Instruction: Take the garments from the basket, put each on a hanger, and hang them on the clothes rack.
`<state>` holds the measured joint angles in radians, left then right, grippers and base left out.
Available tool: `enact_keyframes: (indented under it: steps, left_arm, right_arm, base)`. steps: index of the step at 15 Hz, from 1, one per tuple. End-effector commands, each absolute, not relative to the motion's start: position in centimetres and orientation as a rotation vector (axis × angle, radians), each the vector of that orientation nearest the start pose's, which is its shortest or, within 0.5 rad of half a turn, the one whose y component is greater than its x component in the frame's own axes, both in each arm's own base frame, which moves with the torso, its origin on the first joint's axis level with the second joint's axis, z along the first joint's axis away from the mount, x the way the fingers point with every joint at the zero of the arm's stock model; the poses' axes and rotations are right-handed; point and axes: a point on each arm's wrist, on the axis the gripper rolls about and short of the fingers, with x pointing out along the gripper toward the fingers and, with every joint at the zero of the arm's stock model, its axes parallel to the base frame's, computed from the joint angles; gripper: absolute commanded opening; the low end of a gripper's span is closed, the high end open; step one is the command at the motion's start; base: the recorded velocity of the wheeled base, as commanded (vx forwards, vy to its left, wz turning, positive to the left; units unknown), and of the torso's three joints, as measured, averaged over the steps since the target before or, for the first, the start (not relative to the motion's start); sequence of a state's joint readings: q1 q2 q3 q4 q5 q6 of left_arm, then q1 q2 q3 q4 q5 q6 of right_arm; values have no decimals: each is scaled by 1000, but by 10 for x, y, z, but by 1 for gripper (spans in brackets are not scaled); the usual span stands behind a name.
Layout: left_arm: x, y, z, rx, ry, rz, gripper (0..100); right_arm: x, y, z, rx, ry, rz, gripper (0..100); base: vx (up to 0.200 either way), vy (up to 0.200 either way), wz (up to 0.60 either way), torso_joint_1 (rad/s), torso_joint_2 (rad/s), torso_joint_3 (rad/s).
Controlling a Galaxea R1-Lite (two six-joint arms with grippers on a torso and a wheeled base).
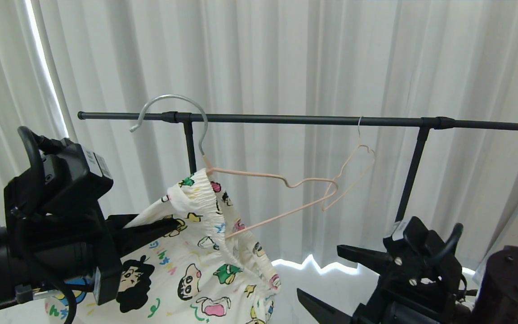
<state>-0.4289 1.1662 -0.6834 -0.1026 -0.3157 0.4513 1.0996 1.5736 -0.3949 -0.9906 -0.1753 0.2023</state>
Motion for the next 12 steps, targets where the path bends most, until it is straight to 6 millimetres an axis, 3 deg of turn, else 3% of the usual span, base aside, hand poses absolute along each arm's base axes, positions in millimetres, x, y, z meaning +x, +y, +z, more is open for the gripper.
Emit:
enact_keyframes:
  steps: [1, 4, 7, 10, 12]
  left_arm:
    - [148, -77, 225, 448, 213, -821, 0]
    - [146, -83, 228, 454, 192, -853, 0]
    - [149, -85, 234, 454, 178, -850, 0]
    - [151, -86, 236, 452, 172, -849, 0]
    - [151, -86, 238, 450, 151, -844, 0]
  right_arm:
    - [123, 229, 145, 98, 270, 885, 100]
    - [140, 257, 140, 106, 278, 876, 100]
    - [137, 265, 125, 69, 316, 873, 100]
    - [134, 266, 114, 34, 334, 822, 100]
    - [137, 256, 104, -3, 357, 756, 100]
  base:
    - [0, 0, 0, 0, 0, 0]
    - [0, 0, 0, 0, 0, 0]
    - [0, 0, 0, 0, 0, 0]
    - [0, 0, 0, 0, 0, 0]
    - [0, 0, 0, 0, 0, 0]
